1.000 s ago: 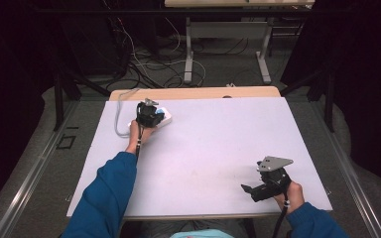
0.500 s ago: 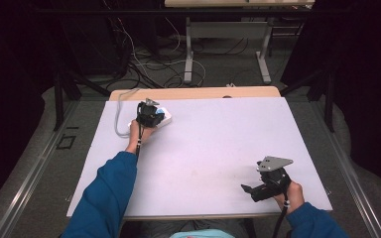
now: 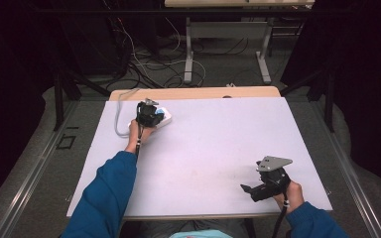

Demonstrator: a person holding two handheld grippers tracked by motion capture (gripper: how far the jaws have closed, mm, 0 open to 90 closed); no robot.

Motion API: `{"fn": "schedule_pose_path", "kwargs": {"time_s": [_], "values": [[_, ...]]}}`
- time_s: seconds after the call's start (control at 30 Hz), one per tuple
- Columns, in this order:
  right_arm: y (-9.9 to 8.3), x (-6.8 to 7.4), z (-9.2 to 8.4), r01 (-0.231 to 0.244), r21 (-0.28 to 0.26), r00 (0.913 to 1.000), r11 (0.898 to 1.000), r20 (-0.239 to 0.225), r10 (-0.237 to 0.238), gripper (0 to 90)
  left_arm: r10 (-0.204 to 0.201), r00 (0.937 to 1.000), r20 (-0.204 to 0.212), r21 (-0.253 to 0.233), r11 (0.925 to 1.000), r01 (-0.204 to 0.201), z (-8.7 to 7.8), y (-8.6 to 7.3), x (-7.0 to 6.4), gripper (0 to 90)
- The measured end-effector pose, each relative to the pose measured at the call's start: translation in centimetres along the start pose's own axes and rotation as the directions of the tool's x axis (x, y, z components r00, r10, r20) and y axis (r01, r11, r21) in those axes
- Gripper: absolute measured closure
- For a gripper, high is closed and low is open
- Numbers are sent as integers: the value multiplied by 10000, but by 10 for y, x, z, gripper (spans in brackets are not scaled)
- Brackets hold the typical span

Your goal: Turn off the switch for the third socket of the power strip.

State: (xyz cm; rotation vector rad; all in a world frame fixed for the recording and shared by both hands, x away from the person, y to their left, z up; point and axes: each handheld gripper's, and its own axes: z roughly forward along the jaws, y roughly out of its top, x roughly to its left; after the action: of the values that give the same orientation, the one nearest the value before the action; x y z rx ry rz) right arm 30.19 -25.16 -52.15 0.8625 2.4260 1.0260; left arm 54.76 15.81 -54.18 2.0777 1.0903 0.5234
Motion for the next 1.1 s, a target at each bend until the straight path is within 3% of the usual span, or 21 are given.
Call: {"fn": "schedule_pose_path", "kwargs": {"time_s": [1.1], "values": [[1, 1, 0, -72, -19, 10000, 10000, 13, 72, 26, 118, 9999, -91, 119, 9999, -117, 0, 2, -1, 900]]}}
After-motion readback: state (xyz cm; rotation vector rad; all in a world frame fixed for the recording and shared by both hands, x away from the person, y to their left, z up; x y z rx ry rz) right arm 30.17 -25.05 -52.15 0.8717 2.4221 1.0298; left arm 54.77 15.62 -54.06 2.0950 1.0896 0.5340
